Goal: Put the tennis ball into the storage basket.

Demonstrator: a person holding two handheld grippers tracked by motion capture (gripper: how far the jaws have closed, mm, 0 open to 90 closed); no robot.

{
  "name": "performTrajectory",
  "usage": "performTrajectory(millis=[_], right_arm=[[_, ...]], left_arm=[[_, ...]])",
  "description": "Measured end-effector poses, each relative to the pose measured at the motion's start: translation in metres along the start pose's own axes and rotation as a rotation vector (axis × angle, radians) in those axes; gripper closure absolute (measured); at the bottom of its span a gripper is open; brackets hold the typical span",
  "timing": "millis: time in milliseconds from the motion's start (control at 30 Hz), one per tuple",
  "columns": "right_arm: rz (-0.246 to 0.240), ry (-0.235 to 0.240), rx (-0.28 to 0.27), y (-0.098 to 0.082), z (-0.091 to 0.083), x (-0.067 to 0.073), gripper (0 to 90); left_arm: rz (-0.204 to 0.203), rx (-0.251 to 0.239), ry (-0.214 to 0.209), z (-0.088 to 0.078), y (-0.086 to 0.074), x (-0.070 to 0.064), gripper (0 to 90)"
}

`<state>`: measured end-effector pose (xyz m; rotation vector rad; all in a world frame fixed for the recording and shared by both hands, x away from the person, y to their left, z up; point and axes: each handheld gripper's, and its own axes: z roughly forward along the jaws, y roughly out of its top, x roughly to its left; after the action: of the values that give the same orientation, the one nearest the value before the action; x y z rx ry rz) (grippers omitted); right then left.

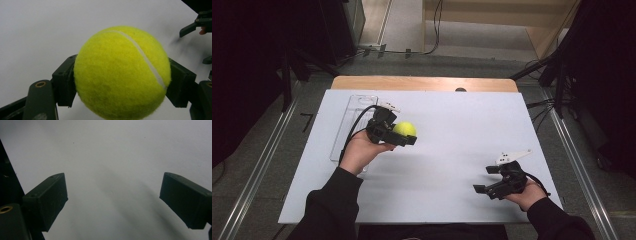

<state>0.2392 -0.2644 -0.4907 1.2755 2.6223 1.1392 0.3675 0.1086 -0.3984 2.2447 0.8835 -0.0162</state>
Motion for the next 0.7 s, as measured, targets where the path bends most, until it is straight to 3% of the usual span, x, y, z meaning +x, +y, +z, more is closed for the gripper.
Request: performTrajectory(millis=[700], right_arm=[[-0.001,-0.001,0.001,0.000,0.000,0.000,5.8]], left_arm=[[-0.032,0.007,0.027,-0.008,-0.005,0.015,26.1]])
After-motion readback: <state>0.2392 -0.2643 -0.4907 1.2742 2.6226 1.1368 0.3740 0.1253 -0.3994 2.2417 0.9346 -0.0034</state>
